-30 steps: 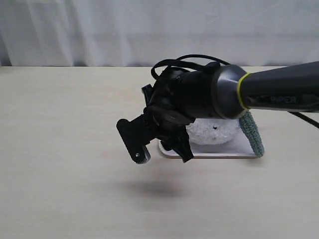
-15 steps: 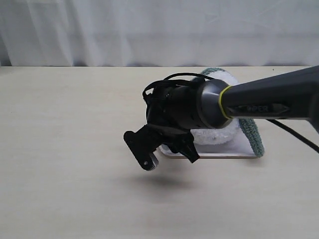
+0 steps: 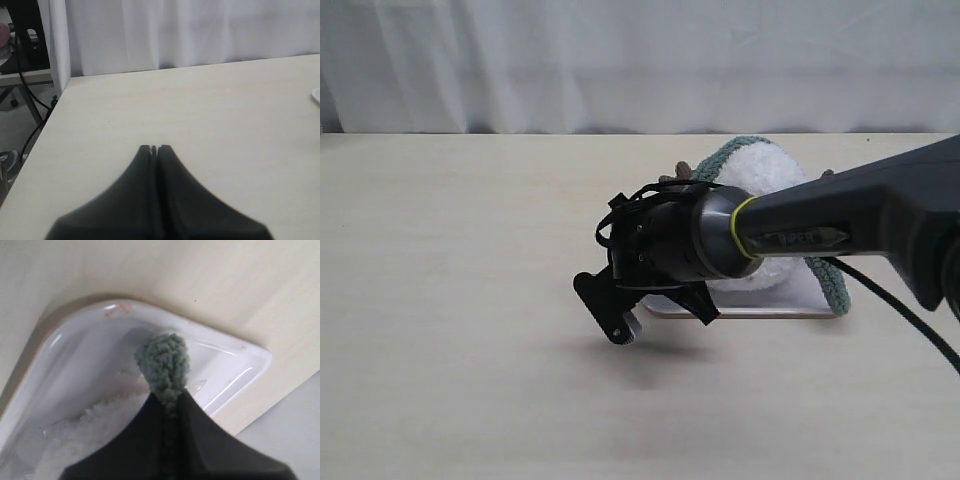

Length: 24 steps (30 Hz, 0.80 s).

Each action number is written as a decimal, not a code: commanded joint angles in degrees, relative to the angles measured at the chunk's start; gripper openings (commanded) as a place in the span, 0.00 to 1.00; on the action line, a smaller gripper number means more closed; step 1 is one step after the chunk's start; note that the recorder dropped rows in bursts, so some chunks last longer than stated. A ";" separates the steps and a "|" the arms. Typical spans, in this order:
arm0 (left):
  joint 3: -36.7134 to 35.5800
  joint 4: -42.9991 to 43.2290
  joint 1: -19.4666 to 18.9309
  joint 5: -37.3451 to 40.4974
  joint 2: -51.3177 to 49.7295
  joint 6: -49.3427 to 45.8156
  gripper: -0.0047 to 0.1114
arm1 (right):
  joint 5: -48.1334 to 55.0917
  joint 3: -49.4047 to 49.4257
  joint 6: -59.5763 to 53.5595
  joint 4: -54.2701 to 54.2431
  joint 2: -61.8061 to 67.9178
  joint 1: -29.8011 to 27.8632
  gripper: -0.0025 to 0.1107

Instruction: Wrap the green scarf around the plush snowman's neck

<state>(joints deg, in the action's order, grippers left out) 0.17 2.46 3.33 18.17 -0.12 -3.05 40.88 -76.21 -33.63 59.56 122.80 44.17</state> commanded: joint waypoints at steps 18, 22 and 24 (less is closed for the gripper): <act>-0.17 -0.06 0.41 -0.45 0.12 0.14 0.04 | -3.85 -0.03 0.19 -8.52 -9.25 0.87 0.06; -0.17 -0.06 0.41 -0.45 0.12 0.14 0.04 | -8.47 -0.03 -7.74 -17.95 -9.92 -0.80 0.06; -0.17 -0.06 0.41 -0.45 0.12 0.14 0.04 | -9.34 -0.03 -13.95 -23.64 -9.92 -1.89 0.06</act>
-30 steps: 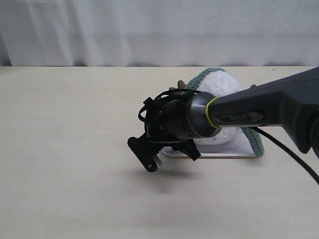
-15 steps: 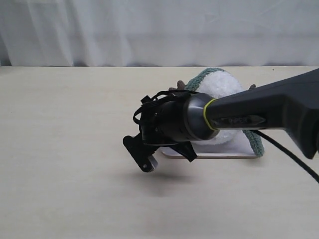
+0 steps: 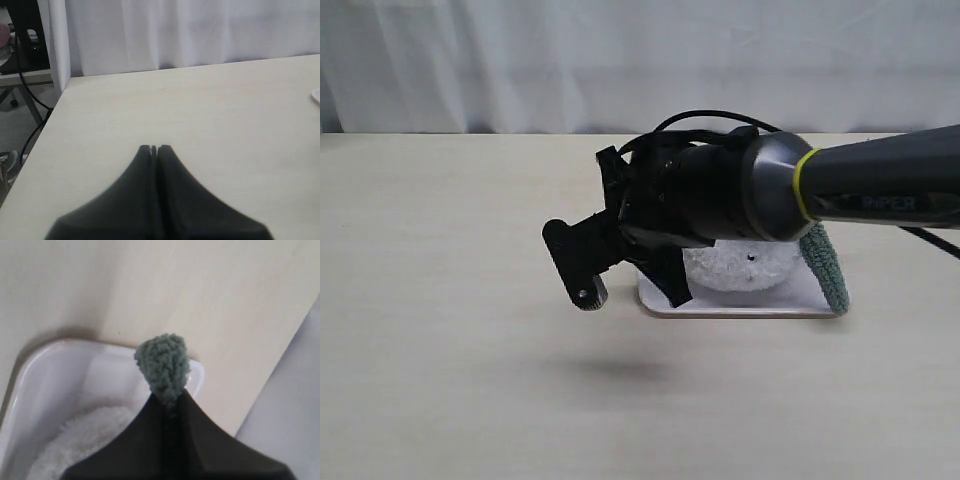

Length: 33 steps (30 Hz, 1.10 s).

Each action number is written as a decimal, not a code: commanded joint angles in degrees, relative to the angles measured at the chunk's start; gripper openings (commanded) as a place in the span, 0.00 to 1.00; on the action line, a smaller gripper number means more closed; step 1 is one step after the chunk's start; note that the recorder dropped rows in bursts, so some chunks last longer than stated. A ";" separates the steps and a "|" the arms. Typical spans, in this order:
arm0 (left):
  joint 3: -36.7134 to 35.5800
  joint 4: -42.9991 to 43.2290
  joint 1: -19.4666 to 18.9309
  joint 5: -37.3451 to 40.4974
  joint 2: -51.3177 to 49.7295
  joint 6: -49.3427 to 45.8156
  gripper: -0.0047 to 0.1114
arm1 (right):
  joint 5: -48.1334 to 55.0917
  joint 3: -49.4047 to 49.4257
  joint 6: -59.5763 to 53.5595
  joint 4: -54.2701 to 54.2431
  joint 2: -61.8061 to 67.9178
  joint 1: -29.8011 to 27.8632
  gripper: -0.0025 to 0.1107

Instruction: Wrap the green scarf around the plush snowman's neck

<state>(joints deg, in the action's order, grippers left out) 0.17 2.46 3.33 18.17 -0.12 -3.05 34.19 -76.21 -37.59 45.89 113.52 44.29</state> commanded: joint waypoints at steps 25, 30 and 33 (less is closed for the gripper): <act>-0.17 -0.06 0.41 -0.45 0.12 0.14 0.04 | -17.01 -1.78 -18.78 -20.16 -4.35 -11.83 0.06; -0.17 -0.06 0.41 -0.45 0.12 0.14 0.04 | -16.88 -1.78 -15.98 -20.16 -4.35 -14.97 0.06; -0.17 -0.06 0.41 -0.45 0.12 0.14 0.04 | -16.99 -1.78 -15.35 -21.98 -4.35 -16.12 0.06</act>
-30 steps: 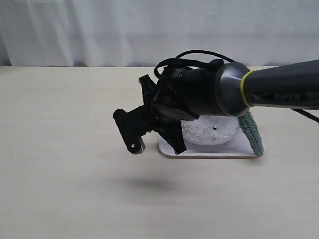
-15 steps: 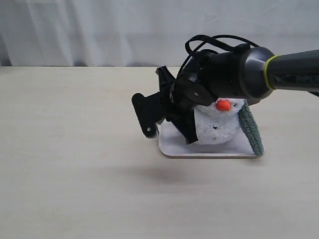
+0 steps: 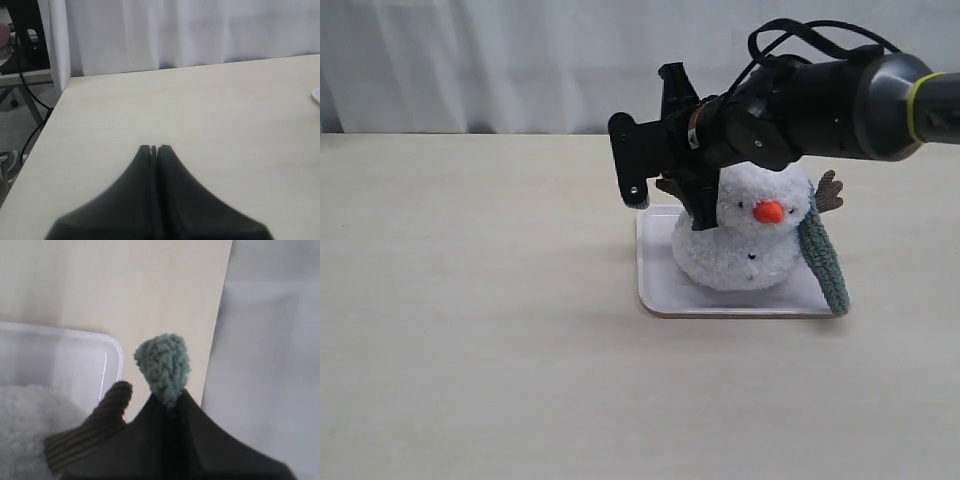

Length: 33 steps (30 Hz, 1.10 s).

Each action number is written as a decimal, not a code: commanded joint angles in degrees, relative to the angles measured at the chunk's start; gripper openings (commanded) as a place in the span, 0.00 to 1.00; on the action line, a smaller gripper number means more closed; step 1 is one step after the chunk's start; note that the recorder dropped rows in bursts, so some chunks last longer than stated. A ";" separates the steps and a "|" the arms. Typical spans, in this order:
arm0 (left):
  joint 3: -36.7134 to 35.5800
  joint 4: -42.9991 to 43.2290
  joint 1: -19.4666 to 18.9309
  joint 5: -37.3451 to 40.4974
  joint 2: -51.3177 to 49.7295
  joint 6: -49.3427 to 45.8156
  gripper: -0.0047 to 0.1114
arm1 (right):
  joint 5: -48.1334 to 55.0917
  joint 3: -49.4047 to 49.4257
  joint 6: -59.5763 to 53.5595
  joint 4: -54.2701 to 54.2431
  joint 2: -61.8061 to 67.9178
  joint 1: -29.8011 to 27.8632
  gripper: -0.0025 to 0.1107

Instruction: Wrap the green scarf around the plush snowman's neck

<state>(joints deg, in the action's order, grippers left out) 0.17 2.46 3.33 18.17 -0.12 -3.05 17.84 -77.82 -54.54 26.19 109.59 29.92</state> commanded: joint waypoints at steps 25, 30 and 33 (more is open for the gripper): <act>-0.17 -0.06 0.41 -0.45 0.12 0.14 0.04 | 15.88 -0.18 -15.29 -19.33 -7.08 -1.14 0.06; -0.17 -0.06 0.41 -0.45 0.12 0.14 0.04 | 21.90 0.22 -15.71 -19.33 -7.08 -1.14 0.06; -0.17 -0.06 0.41 -0.45 0.12 0.14 0.04 | 21.66 1.25 -15.99 -20.52 -7.08 -1.14 0.06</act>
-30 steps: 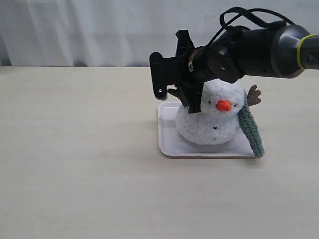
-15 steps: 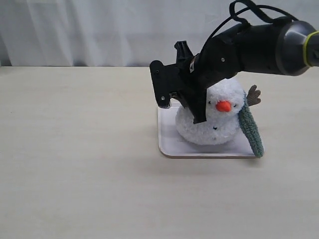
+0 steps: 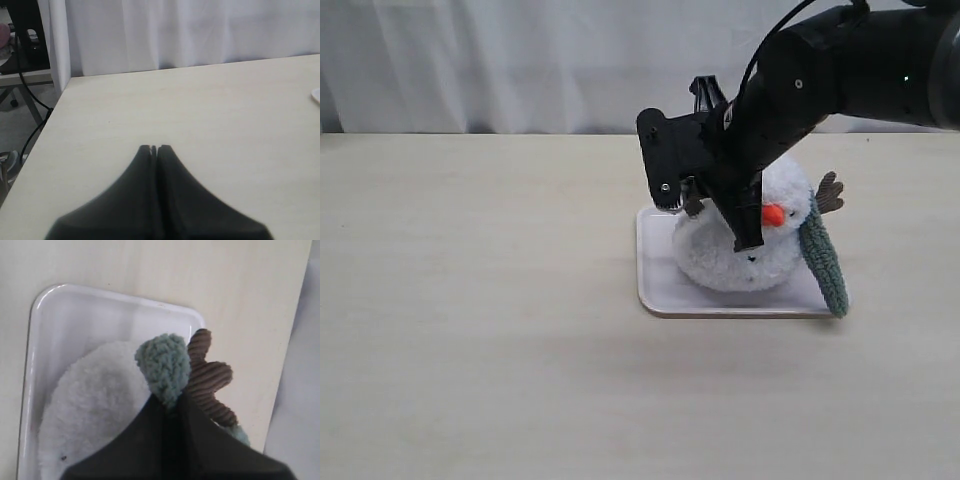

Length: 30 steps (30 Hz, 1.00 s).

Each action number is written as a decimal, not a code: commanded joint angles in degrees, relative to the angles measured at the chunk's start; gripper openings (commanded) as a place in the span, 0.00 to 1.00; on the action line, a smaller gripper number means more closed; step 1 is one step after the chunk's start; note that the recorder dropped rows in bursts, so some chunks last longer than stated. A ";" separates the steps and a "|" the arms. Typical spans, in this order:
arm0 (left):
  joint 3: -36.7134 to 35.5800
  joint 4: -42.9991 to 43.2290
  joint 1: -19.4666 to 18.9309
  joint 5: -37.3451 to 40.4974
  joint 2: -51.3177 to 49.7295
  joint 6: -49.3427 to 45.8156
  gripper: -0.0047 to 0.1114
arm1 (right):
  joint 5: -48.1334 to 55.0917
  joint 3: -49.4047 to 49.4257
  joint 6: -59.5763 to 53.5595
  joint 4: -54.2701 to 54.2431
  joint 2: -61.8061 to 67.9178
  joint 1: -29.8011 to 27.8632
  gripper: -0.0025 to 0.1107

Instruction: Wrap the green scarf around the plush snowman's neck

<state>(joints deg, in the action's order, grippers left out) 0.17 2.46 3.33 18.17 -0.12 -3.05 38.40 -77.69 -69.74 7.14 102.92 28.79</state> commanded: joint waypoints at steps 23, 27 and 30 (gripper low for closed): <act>-0.17 -0.06 0.41 -0.45 0.12 0.14 0.04 | -2.61 3.20 -7.60 -7.75 5.23 -0.01 0.06; -0.17 -0.06 0.41 -0.45 0.12 0.14 0.04 | -3.08 3.20 -7.60 -8.67 5.35 -0.01 0.06; -0.17 -0.06 0.41 -0.45 0.12 0.14 0.04 | -3.88 3.20 -12.08 -15.29 5.35 -0.01 0.06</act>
<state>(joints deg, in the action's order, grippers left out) 0.17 2.46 3.33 18.17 -0.12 -3.05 35.23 -74.60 -77.83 -3.33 108.15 28.79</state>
